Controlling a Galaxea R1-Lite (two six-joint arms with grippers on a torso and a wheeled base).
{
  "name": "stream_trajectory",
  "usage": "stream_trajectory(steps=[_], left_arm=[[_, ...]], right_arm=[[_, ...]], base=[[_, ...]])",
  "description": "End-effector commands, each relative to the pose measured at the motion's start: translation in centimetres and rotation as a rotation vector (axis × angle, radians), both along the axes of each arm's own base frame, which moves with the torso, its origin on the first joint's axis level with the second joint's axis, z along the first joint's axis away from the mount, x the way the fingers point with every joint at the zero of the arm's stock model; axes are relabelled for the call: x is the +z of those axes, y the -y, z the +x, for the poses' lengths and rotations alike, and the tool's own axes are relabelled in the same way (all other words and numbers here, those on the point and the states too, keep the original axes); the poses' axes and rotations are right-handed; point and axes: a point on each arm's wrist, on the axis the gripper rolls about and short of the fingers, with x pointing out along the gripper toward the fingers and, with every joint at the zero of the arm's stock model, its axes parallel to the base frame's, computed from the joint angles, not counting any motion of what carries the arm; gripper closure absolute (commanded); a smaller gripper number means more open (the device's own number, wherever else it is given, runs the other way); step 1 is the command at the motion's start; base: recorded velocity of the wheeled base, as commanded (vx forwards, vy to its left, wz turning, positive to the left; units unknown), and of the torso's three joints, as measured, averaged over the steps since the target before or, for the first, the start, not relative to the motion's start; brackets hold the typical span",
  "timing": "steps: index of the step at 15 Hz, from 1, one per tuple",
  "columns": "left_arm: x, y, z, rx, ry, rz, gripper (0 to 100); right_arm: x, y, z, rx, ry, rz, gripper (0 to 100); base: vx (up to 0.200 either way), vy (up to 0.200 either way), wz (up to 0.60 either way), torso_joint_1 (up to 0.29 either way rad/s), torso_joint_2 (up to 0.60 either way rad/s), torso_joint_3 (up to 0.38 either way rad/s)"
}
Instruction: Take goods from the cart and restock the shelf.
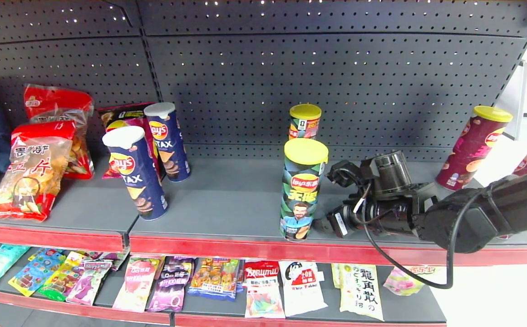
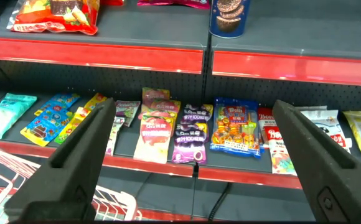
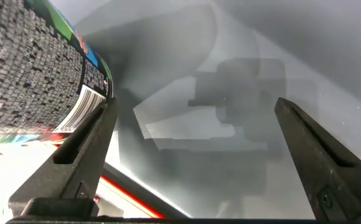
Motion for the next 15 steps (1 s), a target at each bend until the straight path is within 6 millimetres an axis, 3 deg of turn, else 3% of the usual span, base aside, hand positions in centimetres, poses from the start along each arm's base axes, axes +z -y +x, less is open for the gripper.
stream_trajectory(steps=[1, 15], left_arm=[[0.0, 0.0, 0.0, 0.0, -0.002, 0.0, 0], [0.0, 0.0, 0.0, 0.0, -0.002, 0.0, 0]], right_arm=[[0.1, -0.1, 0.0, 0.002, 0.003, 0.001, 0], [-0.1, -1.0, 0.4, 0.02, 0.007, 0.003, 0]], base=[[0.0, 0.0, 0.0, 0.0, 0.0, 0.0], [0.0, 0.0, 0.0, 0.0, 0.0, 0.0]])
